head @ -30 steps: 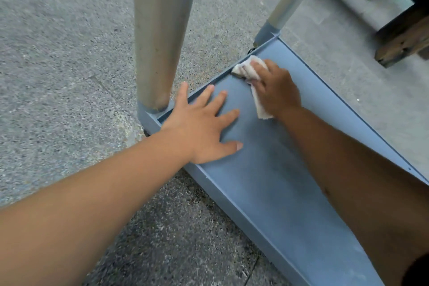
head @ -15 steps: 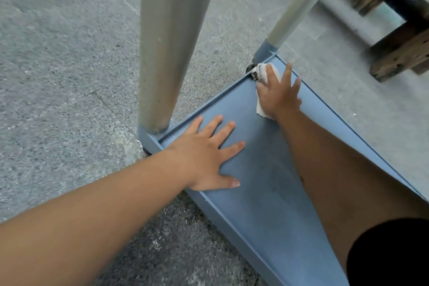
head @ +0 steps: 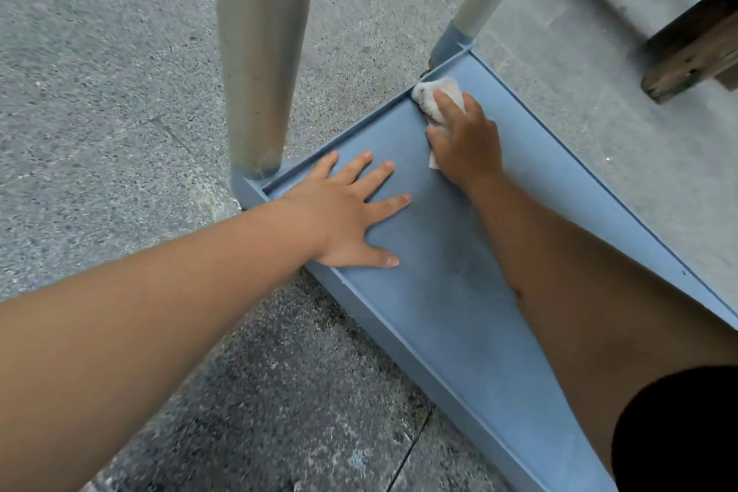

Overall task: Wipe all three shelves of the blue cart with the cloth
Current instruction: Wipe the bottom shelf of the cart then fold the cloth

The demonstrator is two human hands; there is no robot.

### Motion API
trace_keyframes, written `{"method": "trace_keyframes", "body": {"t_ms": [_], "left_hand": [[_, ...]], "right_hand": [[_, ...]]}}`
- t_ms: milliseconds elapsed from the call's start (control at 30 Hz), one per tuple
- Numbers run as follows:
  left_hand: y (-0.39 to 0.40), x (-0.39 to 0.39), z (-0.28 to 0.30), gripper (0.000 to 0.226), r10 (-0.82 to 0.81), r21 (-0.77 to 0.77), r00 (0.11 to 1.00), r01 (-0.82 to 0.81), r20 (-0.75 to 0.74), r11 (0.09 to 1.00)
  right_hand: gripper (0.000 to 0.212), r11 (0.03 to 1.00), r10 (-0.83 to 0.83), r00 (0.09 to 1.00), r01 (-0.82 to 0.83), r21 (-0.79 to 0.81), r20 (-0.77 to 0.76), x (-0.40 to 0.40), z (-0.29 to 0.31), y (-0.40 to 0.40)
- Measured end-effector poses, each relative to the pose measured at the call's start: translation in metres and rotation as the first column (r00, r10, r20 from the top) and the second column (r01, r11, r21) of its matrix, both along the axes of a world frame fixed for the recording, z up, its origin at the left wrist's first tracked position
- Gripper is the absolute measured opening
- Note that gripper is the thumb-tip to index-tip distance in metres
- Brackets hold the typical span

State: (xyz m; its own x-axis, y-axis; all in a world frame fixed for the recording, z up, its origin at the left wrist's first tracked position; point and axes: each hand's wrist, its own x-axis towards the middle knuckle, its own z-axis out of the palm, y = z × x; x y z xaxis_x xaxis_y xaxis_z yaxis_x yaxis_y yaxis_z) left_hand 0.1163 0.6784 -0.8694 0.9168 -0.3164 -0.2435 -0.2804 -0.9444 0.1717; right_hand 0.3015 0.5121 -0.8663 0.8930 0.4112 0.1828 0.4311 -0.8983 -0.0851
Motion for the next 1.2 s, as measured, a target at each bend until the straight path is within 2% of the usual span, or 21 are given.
{"method": "trace_keyframes", "body": {"t_ms": [300, 467, 567, 700, 933, 1100, 1200], "left_hand": [[-0.002, -0.002, 0.009, 0.126, 0.083, -0.034, 0.995, -0.085, -0.048, 0.996], [-0.005, -0.004, 0.01, 0.134, 0.036, 0.053, 0.998, -0.033, -0.045, 0.998], [-0.006, -0.004, 0.011, 0.132, 0.034, 0.078, 0.997, -0.029, -0.067, 0.997], [-0.006, -0.004, 0.012, 0.136, 0.033, 0.071, 0.997, -0.028, -0.07, 0.997], [-0.003, -0.003, 0.006, 0.139, 0.009, 0.086, 0.999, -0.006, -0.033, 0.996], [-0.002, 0.0, 0.001, 0.137, 0.015, 0.071, 0.999, -0.011, -0.049, 0.997], [0.001, 0.0, -0.002, 0.135, 0.022, 0.054, 0.999, -0.019, -0.049, 0.998]], "right_hand": [[0.05, 0.962, 0.274, 0.962, -0.274, 0.019, -0.005, -0.121, 0.002, -0.04], [0.05, 0.895, 0.444, 0.895, -0.442, 0.052, -0.036, -0.195, 0.012, -0.076], [0.052, 0.878, 0.479, 0.876, -0.477, 0.044, -0.06, -0.207, 0.013, -0.085], [0.046, 0.847, 0.531, 0.847, -0.531, -0.003, -0.009, -0.19, 0.007, -0.083], [0.049, 0.943, 0.332, 0.943, -0.332, -0.039, 0.004, -0.081, 0.002, -0.097], [0.049, 1.0, -0.028, 0.999, 0.027, -0.015, -0.031, -0.002, -0.003, -0.115], [0.051, 0.973, -0.166, 0.985, 0.158, -0.166, -0.037, 0.027, 0.006, -0.119]]}}
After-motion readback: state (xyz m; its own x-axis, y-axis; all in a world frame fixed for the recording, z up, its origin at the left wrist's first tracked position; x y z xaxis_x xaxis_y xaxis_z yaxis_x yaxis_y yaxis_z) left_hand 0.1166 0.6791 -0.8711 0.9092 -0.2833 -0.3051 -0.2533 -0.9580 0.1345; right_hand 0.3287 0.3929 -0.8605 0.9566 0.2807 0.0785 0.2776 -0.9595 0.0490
